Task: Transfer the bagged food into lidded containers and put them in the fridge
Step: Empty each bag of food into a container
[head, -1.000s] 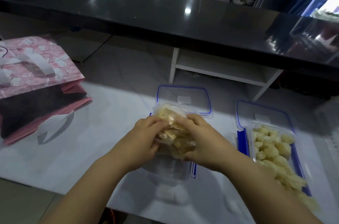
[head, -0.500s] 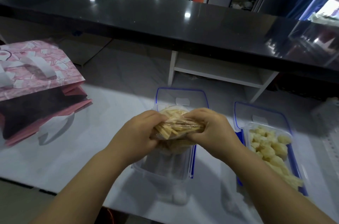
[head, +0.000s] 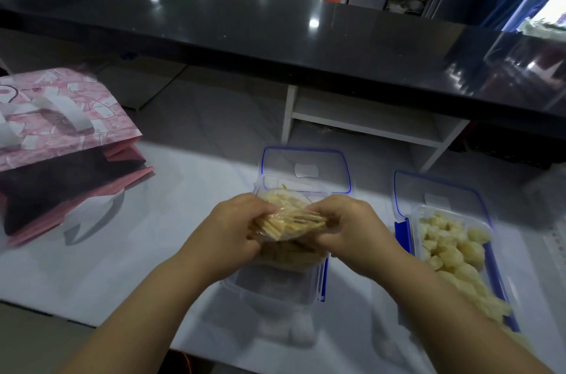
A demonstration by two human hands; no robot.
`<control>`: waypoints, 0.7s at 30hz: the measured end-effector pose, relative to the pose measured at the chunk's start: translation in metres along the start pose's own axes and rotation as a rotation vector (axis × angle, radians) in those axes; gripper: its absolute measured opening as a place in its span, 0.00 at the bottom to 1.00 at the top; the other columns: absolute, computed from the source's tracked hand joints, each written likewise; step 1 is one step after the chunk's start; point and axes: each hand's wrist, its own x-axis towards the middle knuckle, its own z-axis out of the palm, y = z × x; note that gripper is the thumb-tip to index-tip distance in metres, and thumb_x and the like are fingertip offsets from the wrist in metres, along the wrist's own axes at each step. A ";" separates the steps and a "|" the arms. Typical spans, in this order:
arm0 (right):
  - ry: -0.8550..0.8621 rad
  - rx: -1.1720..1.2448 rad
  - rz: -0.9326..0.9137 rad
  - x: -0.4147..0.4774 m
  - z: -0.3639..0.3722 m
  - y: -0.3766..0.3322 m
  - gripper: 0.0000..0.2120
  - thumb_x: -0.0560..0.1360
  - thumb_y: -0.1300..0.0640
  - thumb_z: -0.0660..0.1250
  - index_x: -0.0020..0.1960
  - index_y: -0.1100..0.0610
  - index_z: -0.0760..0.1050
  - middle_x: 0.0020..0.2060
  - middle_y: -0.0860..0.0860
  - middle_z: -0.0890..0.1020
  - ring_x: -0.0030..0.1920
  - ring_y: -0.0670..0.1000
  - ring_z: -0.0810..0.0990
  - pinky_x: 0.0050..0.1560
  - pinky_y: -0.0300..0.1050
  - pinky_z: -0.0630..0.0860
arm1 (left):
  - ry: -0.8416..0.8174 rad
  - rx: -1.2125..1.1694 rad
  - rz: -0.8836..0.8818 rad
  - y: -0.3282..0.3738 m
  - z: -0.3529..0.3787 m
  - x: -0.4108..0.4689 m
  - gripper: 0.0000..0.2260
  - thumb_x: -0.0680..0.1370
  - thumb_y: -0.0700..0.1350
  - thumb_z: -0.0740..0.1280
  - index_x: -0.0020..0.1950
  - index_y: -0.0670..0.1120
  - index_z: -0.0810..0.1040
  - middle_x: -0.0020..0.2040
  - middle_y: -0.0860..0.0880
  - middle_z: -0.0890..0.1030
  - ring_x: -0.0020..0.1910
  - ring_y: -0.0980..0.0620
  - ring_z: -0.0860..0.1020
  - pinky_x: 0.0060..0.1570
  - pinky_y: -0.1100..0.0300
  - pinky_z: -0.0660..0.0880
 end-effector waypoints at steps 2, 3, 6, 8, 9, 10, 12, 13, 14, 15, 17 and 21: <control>0.134 -0.013 -0.079 -0.001 0.002 0.002 0.13 0.69 0.61 0.71 0.52 0.51 0.82 0.45 0.44 0.80 0.46 0.43 0.76 0.49 0.33 0.74 | 0.063 -0.035 0.025 0.001 -0.003 0.001 0.19 0.63 0.34 0.72 0.54 0.46 0.81 0.47 0.54 0.79 0.47 0.60 0.75 0.50 0.81 0.65; 0.184 -0.011 -0.102 -0.001 0.003 0.002 0.15 0.69 0.63 0.70 0.53 0.51 0.81 0.45 0.44 0.79 0.47 0.42 0.76 0.49 0.29 0.72 | 0.095 -0.045 0.035 0.001 -0.005 0.003 0.19 0.64 0.35 0.73 0.53 0.45 0.81 0.47 0.55 0.78 0.47 0.61 0.74 0.51 0.80 0.66; 0.178 -0.002 -0.088 -0.002 0.005 0.002 0.15 0.69 0.64 0.70 0.53 0.51 0.82 0.44 0.43 0.79 0.46 0.42 0.76 0.48 0.32 0.74 | 0.107 -0.036 0.052 0.002 -0.007 0.005 0.18 0.65 0.36 0.74 0.54 0.45 0.82 0.48 0.52 0.80 0.47 0.62 0.72 0.50 0.79 0.66; 0.258 -0.020 -0.156 -0.002 0.006 0.004 0.13 0.69 0.64 0.72 0.51 0.52 0.82 0.43 0.44 0.81 0.45 0.42 0.78 0.47 0.33 0.76 | 0.120 -0.043 0.091 0.004 -0.006 0.003 0.17 0.64 0.38 0.72 0.53 0.45 0.82 0.47 0.52 0.81 0.47 0.60 0.74 0.50 0.76 0.69; 0.295 -0.020 -0.185 -0.001 0.006 0.006 0.13 0.69 0.65 0.73 0.52 0.53 0.82 0.44 0.44 0.81 0.45 0.42 0.78 0.48 0.32 0.76 | 0.144 -0.052 0.095 0.004 -0.006 0.002 0.17 0.64 0.39 0.72 0.53 0.44 0.82 0.47 0.52 0.80 0.47 0.60 0.75 0.50 0.75 0.70; 0.311 -0.017 -0.186 0.000 0.006 0.006 0.13 0.69 0.65 0.73 0.52 0.54 0.82 0.44 0.44 0.80 0.45 0.41 0.77 0.48 0.30 0.75 | 0.172 -0.053 0.093 0.005 -0.005 0.001 0.17 0.65 0.39 0.72 0.53 0.44 0.82 0.47 0.52 0.80 0.47 0.59 0.75 0.51 0.74 0.70; 0.309 -0.042 -0.178 0.001 0.007 0.007 0.13 0.69 0.64 0.73 0.52 0.54 0.82 0.44 0.44 0.80 0.45 0.39 0.76 0.49 0.25 0.72 | 0.205 -0.038 0.098 0.005 -0.002 0.000 0.17 0.65 0.38 0.73 0.54 0.44 0.81 0.48 0.49 0.81 0.48 0.58 0.75 0.51 0.74 0.70; 0.326 -0.060 -0.183 0.000 0.008 0.006 0.12 0.70 0.64 0.73 0.52 0.54 0.82 0.44 0.44 0.80 0.45 0.39 0.76 0.49 0.25 0.71 | 0.219 -0.038 0.098 0.006 -0.001 -0.002 0.17 0.66 0.38 0.73 0.54 0.43 0.81 0.48 0.49 0.81 0.48 0.58 0.75 0.52 0.74 0.70; 0.341 -0.061 -0.180 0.001 0.009 0.005 0.12 0.70 0.63 0.73 0.52 0.54 0.82 0.44 0.44 0.80 0.45 0.40 0.76 0.49 0.25 0.71 | 0.238 -0.046 0.097 0.006 -0.001 -0.002 0.16 0.66 0.39 0.73 0.53 0.43 0.81 0.48 0.48 0.81 0.48 0.58 0.75 0.52 0.74 0.71; 0.344 -0.038 -0.154 0.001 0.009 0.003 0.12 0.70 0.62 0.73 0.53 0.54 0.82 0.45 0.43 0.79 0.46 0.41 0.76 0.48 0.25 0.72 | 0.262 -0.061 0.096 0.007 -0.003 -0.003 0.16 0.66 0.41 0.72 0.53 0.43 0.81 0.48 0.49 0.81 0.48 0.58 0.75 0.51 0.74 0.71; 0.268 0.052 0.002 0.006 0.006 -0.001 0.11 0.71 0.59 0.72 0.53 0.51 0.82 0.46 0.43 0.80 0.48 0.41 0.77 0.47 0.28 0.72 | 0.294 -0.106 0.090 0.007 -0.004 -0.001 0.16 0.66 0.44 0.72 0.53 0.43 0.81 0.49 0.51 0.80 0.48 0.59 0.75 0.52 0.74 0.71; 0.174 0.152 0.231 0.014 0.006 -0.001 0.11 0.70 0.54 0.73 0.53 0.49 0.81 0.48 0.45 0.80 0.49 0.43 0.77 0.42 0.29 0.70 | 0.234 -0.145 -0.012 0.002 0.000 0.001 0.19 0.66 0.47 0.74 0.56 0.49 0.79 0.52 0.53 0.78 0.51 0.64 0.73 0.52 0.78 0.68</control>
